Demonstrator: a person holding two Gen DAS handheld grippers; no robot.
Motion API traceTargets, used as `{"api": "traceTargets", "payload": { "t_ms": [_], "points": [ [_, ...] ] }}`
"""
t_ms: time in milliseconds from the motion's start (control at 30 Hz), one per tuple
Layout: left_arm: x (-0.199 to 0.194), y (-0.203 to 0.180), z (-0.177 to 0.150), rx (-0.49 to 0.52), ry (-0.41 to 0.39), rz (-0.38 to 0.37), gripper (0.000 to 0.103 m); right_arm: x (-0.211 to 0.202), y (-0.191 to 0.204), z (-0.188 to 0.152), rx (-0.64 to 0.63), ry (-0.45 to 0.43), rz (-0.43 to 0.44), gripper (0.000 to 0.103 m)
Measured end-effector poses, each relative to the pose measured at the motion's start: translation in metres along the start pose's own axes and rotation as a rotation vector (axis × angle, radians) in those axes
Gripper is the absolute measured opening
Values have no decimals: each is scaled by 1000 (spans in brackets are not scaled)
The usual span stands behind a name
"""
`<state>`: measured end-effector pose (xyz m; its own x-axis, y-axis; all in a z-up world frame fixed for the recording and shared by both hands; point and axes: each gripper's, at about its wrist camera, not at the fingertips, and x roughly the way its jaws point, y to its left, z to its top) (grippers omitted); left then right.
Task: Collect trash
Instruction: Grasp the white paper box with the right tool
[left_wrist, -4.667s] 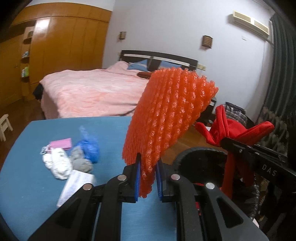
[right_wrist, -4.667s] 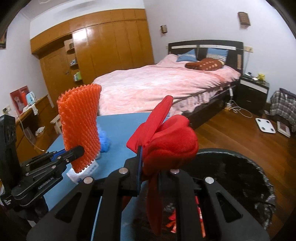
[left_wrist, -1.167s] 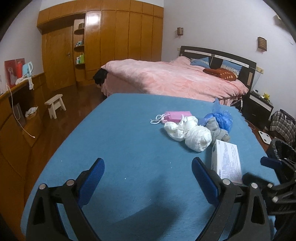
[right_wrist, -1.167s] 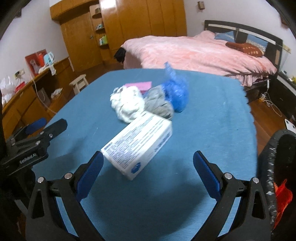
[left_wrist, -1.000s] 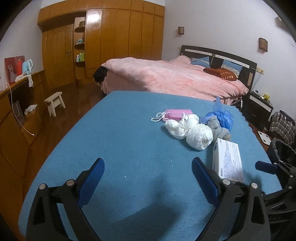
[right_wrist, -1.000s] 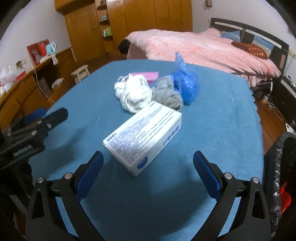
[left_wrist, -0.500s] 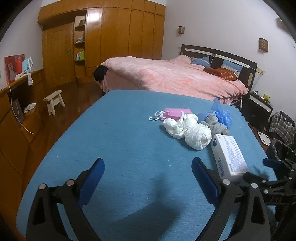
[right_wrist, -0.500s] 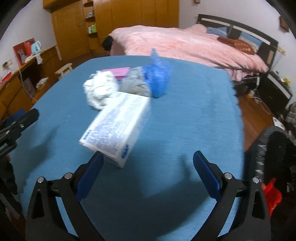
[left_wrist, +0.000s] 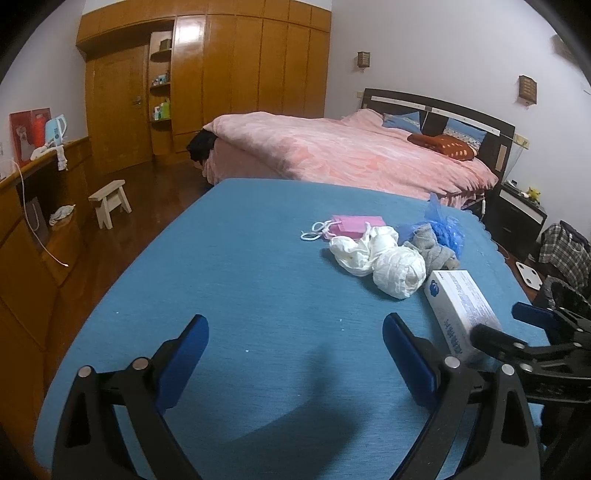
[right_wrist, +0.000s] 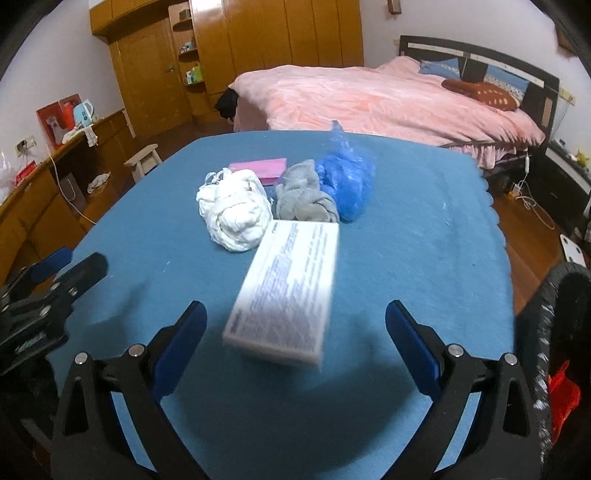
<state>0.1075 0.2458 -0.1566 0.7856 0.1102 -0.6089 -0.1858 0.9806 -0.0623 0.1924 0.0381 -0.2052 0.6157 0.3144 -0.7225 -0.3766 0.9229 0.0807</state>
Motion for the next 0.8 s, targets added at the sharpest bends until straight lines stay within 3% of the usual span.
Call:
{"api": "traceTargets", "payload": {
  "t_ms": [167,267,400,500,800],
  "points": [
    [2,5,1,-10,-3,6,93,13,3,8,21,5,-49,93],
    [3,6,0,-15,-1,5,93,21,4,8,13,33,-57,77],
    [4,6,0,-12,-2,3,93,28,3,7,28,65,-46,77],
    [5,5,0,-9,-1,0,93,31,4,6,21,88,-3,61],
    [3,-9,1,8,4,-18,93,9,-13,0,63,88,11,58]
  ]
}}
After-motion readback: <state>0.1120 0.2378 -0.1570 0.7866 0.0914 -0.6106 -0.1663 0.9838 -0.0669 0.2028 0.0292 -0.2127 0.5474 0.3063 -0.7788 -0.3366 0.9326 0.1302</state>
